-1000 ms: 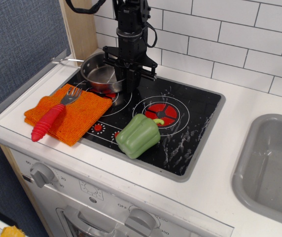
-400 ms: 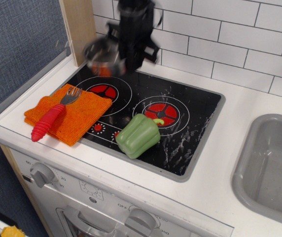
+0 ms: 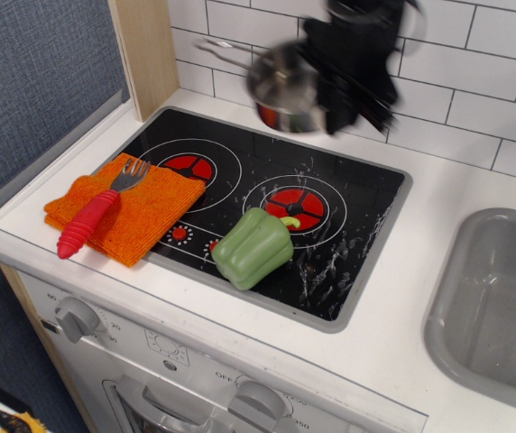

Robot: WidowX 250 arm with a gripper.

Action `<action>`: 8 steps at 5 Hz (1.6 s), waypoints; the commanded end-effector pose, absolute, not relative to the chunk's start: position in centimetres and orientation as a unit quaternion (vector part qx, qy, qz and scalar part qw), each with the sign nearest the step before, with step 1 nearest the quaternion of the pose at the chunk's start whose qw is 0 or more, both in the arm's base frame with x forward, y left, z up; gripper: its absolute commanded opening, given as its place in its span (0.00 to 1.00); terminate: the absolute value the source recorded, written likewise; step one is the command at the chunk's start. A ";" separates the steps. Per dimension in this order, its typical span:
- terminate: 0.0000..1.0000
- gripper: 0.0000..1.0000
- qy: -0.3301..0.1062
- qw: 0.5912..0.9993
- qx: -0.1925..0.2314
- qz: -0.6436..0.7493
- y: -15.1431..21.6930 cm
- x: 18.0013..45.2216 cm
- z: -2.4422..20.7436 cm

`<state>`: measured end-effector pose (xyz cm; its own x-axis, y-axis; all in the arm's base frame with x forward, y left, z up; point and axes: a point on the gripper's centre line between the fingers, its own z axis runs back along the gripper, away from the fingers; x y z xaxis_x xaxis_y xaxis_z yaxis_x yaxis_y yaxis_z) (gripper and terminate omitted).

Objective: Move the pot behind the green pepper

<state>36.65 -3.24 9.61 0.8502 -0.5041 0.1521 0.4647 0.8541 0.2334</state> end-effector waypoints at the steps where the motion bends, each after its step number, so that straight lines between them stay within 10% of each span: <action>1: 0.00 0.00 -0.094 0.953 0.129 -0.256 -7.9 34.8 7.8; 6: 0.00 0.00 -0.064 0.956 0.109 -0.264 -9.2 35.5 3.3; 7: 0.00 1.00 -0.062 0.956 0.098 -0.269 -9.0 35.5 3.2; 8: 0.00 1.00 -0.057 0.958 0.087 -0.268 -8.8 35.5 3.3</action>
<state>35.14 -9.14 1.91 0.8528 -0.5219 0.0183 0.5109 0.8411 0.1772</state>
